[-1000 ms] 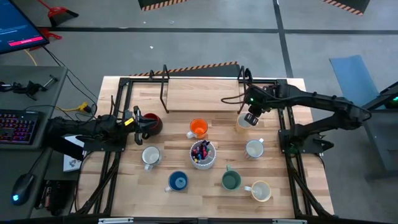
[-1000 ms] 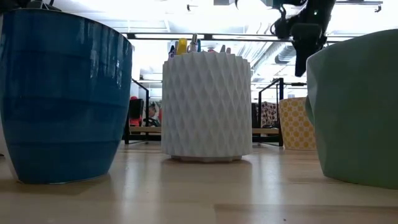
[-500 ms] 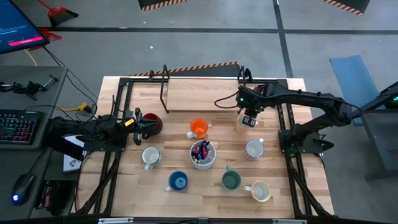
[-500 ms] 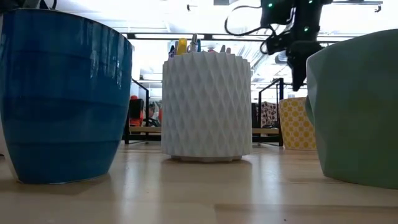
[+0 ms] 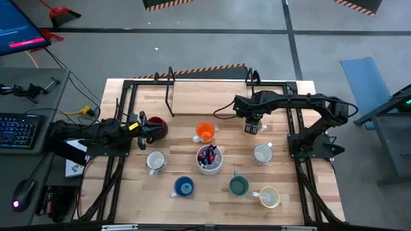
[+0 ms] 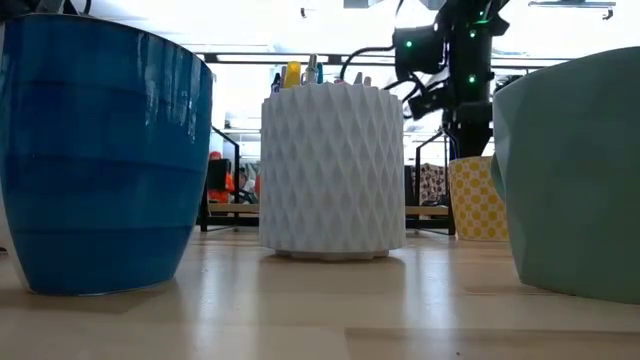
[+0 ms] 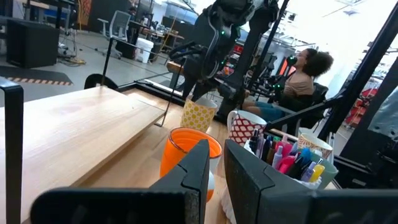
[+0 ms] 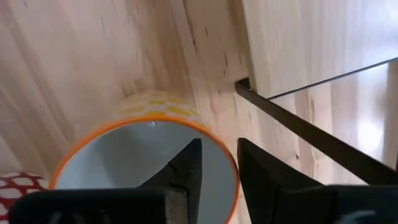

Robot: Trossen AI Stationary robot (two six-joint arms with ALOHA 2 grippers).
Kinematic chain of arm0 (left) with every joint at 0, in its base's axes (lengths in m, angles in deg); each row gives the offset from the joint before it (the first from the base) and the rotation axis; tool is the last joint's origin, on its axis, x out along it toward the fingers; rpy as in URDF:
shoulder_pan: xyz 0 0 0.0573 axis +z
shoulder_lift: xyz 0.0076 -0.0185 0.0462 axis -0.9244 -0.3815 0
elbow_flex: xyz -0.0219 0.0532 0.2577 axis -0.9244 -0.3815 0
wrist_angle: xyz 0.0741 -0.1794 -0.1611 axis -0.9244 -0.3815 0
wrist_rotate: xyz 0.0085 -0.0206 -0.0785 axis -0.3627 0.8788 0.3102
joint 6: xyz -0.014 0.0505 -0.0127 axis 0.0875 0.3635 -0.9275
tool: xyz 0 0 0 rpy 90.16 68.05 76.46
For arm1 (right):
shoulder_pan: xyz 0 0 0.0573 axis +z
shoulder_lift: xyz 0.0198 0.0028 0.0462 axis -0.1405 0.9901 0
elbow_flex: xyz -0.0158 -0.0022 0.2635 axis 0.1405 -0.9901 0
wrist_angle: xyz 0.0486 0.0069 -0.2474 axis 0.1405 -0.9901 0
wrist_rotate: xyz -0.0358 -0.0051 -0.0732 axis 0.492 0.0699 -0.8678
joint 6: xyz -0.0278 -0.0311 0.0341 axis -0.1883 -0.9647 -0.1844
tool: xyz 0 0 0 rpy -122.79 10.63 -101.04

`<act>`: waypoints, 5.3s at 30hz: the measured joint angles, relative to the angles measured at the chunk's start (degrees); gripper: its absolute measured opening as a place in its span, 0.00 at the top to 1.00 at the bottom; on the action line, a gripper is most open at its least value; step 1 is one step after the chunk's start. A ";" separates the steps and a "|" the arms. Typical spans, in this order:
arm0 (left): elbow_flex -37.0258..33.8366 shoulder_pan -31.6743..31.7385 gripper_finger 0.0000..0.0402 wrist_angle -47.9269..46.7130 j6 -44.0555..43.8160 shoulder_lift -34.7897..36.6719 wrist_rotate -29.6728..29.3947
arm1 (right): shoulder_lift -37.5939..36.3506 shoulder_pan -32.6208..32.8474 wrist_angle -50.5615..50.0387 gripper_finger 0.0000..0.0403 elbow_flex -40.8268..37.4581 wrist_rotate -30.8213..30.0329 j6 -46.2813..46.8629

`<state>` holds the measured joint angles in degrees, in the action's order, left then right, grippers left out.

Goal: Place coffee mugs
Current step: Put the yellow pattern mug on the shelf

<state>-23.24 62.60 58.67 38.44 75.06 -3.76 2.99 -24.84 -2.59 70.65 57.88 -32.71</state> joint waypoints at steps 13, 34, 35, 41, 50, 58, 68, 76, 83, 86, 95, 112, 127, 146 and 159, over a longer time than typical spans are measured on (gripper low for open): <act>0.00 0.00 0.90 0.01 4.17 0.00 -0.04 | 2.27 0.01 1.45 0.80 0.01 -4.50 3.52; 0.00 0.02 0.90 -1.15 4.19 -0.02 -0.23 | 2.29 0.79 4.30 0.98 0.17 0.30 9.31; 0.00 0.02 0.90 -1.12 4.19 -0.02 -0.24 | 2.32 0.79 4.18 0.97 0.17 -0.20 9.74; 0.00 0.02 0.90 -1.12 4.20 -0.02 -0.33 | 2.31 1.50 4.33 0.99 0.22 0.25 11.11; 0.00 0.02 0.90 -1.13 4.21 -0.02 -0.33 | 2.43 8.53 0.58 1.00 10.61 4.42 14.19; 0.00 0.02 0.90 -1.12 4.21 -0.02 -0.29 | 2.27 9.63 0.93 1.00 23.86 -7.28 10.12; 0.00 0.02 0.90 -1.12 4.19 -0.02 -0.26 | 2.16 -3.74 11.38 1.00 30.07 -10.21 -2.56; 0.00 0.00 0.90 -1.11 4.15 -0.01 -0.17 | 7.69 -18.35 14.88 1.00 30.23 0.98 -2.43; 0.00 0.00 0.90 -1.12 4.13 -0.02 -0.20 | 14.85 -22.63 14.39 1.00 30.23 6.47 -3.20; 0.00 0.00 0.90 -1.12 4.15 -0.02 -0.20 | 16.79 -23.31 12.63 1.00 30.23 7.99 -4.15; 0.00 0.02 0.90 -1.12 4.15 -0.02 -0.22 | 17.34 -24.22 8.68 1.00 30.23 4.15 -5.83; 0.00 0.02 0.90 -1.12 4.15 0.00 -0.24 | 17.20 -27.14 5.51 1.00 30.23 3.73 -6.73; 0.00 0.02 0.90 -1.12 4.15 -0.02 -0.24 | 17.19 -27.14 4.40 1.00 30.30 3.53 -7.48; 0.00 0.02 0.90 -1.12 4.15 -0.02 -0.26 | 16.89 -26.60 -2.43 1.00 38.58 4.86 -6.79; 0.00 0.02 0.90 -1.12 4.15 -0.02 -0.24 | 17.11 -26.20 -0.82 1.00 32.83 1.80 -5.80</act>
<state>-23.24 62.62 57.55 42.58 75.04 -4.00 20.10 -51.04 -3.41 103.48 59.68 -38.50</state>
